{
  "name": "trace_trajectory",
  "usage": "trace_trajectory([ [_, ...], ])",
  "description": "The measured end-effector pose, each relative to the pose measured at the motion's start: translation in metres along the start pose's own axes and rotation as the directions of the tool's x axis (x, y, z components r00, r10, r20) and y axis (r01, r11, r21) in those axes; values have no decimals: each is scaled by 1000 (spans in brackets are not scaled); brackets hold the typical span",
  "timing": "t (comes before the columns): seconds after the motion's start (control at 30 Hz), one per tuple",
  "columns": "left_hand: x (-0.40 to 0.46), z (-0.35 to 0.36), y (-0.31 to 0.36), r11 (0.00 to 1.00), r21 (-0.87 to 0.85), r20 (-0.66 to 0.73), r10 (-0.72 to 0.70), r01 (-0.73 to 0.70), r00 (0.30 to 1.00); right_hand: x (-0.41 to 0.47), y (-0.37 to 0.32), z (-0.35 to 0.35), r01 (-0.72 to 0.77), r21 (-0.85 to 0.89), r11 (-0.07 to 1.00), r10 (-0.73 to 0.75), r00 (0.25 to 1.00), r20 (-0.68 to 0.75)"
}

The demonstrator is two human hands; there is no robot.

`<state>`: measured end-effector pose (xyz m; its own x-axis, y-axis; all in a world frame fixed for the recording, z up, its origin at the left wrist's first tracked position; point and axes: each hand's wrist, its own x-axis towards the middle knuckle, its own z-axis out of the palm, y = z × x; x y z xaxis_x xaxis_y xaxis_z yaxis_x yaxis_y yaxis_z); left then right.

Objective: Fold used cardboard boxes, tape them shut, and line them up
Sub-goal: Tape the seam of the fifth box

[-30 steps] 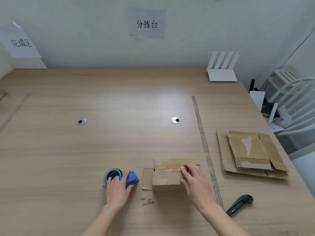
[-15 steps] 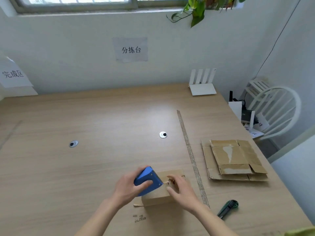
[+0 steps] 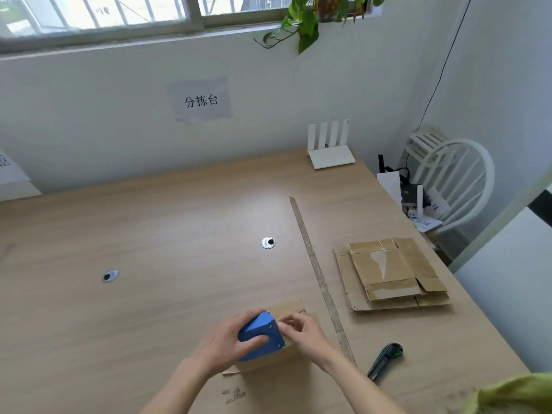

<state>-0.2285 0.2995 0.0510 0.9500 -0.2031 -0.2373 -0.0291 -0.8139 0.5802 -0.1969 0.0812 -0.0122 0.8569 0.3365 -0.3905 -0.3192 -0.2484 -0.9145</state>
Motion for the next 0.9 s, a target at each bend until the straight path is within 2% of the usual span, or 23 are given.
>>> trace_trajectory([
  [0.1,1,0,2,1000,28,20,1,-1,1000,2,5,-1,-12,2,1000,12,999,-38],
  [0.2,2,2,-2,989,148,14,4,-6,1000,2,8,0,-59,4,998,59,996,-69],
  [0.27,4,2,-6,974,225,2,-20,19,1000,4,9,-2,-89,18,996,91,989,-117],
  [0.37,10,2,-6,966,250,2,-72,69,997,7,12,-9,-105,65,992,115,975,-187],
  [0.57,21,13,6,949,310,26,-61,50,998,4,23,-20,-166,347,923,271,920,-283],
  [0.9,43,17,24,907,418,42,-76,51,996,3,5,-32,-265,215,940,333,850,-408],
])
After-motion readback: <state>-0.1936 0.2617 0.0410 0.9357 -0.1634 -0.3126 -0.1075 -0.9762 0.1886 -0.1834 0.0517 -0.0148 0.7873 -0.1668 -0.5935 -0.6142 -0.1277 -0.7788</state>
